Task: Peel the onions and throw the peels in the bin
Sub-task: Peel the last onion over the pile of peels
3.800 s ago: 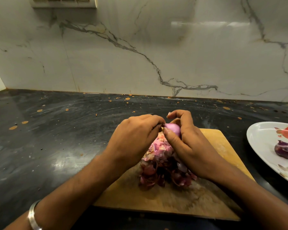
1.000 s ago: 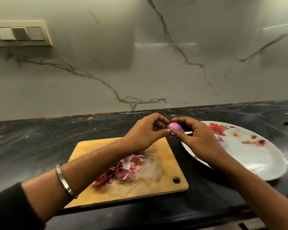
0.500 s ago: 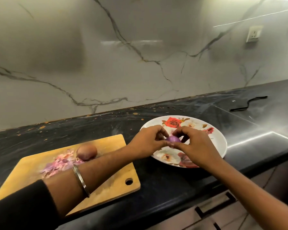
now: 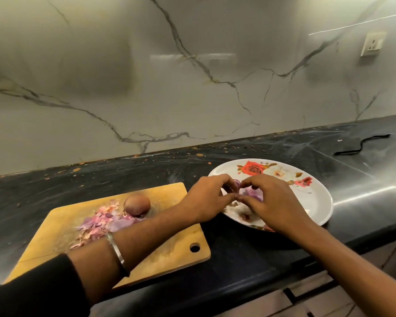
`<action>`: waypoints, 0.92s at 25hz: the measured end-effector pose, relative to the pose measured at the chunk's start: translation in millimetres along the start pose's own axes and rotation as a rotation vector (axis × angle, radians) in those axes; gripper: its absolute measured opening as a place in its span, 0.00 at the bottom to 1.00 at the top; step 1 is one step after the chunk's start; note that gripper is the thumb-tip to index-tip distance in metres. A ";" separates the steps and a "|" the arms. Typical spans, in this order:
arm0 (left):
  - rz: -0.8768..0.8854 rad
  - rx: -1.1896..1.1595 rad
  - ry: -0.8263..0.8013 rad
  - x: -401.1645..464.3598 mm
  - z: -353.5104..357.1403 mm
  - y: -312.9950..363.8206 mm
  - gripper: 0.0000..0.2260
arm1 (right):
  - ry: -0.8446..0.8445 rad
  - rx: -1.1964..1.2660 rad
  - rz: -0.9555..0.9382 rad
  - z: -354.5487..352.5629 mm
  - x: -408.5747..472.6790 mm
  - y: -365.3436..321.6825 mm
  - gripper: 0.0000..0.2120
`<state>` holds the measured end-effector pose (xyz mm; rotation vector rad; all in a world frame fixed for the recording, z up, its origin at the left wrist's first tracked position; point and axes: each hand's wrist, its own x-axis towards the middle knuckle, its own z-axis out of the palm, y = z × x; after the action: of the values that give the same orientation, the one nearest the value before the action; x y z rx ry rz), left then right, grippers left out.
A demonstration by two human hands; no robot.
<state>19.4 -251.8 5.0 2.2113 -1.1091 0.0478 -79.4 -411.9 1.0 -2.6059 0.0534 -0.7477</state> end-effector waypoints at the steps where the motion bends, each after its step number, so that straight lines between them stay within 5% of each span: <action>1: 0.002 -0.020 0.031 -7.2 -10.3 -3.3 0.08 | 0.000 0.022 -0.031 1.3 3.1 -10.4 0.14; 9: -0.099 -0.009 0.231 -85.2 -100.7 -58.8 0.07 | -0.111 0.140 -0.237 50.5 36.6 -105.0 0.17; 17: -0.296 0.081 0.172 -128.8 -124.2 -109.5 0.20 | -0.438 0.223 -0.193 119.6 57.2 -167.2 0.31; 23: -0.343 -0.133 0.180 -141.4 -126.3 -118.3 0.19 | -0.309 0.331 -0.150 129.5 60.5 -168.0 0.25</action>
<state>46.0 -30.1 -3.1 2.1974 -0.6096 0.0237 25.6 -218.0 1.2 -2.3894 -0.3323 -0.3561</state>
